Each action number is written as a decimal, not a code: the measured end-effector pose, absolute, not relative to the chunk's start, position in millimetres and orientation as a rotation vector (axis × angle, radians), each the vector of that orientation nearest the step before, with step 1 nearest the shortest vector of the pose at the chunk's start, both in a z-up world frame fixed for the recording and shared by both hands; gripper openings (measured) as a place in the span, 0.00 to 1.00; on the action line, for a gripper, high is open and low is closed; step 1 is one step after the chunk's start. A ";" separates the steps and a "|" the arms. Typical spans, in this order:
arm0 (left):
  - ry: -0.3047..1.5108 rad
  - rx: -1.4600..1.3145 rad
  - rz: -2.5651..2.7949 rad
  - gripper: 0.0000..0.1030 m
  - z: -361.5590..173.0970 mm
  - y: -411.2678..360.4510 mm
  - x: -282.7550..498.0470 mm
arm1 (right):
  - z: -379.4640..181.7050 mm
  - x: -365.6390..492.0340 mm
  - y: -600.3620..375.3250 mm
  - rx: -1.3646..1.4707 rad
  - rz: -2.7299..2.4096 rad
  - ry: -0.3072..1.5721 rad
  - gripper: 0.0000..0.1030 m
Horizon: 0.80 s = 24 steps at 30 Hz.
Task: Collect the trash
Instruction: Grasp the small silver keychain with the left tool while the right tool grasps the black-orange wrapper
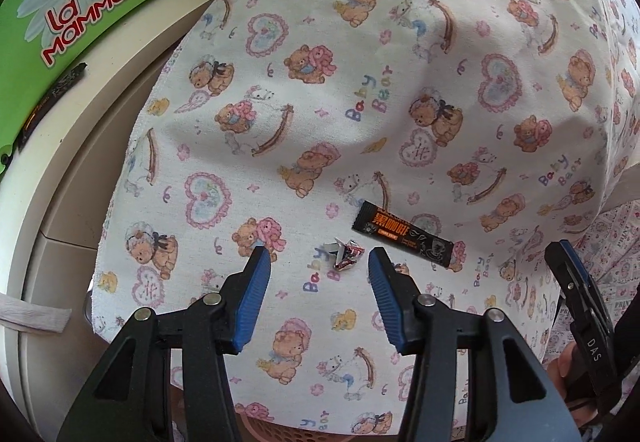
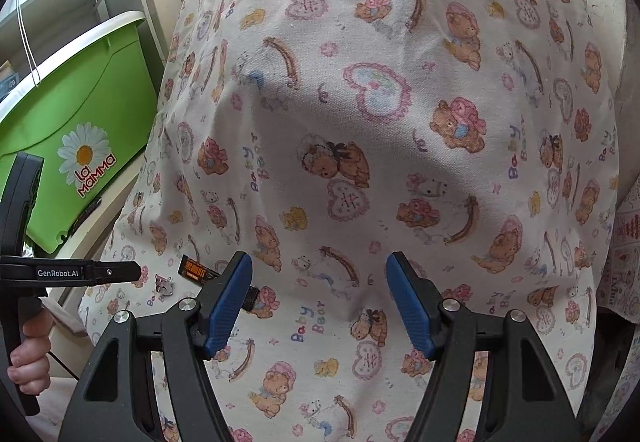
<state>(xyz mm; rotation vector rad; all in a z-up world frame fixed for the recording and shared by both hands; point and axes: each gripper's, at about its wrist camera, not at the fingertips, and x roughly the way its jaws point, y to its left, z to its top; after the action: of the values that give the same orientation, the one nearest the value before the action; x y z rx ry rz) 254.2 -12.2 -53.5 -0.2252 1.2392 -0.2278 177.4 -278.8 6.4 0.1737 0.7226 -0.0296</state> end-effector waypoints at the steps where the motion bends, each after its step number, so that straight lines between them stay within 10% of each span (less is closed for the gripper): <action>1: 1.231 -0.222 -0.233 0.45 -53.3 -13.7 255.3 | 4.9 178.7 -280.8 0.187 -0.032 0.727 0.69; 7: 1.266 -0.185 -0.272 0.45 -62.9 -29.7 260.5 | -2.8 187.1 -281.8 0.212 -0.032 0.750 0.69; 17: 1.271 -0.124 -0.226 0.14 -76.7 -50.3 267.9 | -11.3 193.1 -262.2 0.223 0.104 0.786 0.69; 24: 1.115 -0.068 -0.196 0.14 -28.4 -42.8 244.7 | -22.8 206.1 -254.1 0.307 0.225 0.819 0.47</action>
<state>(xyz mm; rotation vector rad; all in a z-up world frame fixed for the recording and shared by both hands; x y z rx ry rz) 244.7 -42.8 -28.4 -0.0683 1.1153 -0.1964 206.1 -254.1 -22.8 0.3067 0.8191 0.2254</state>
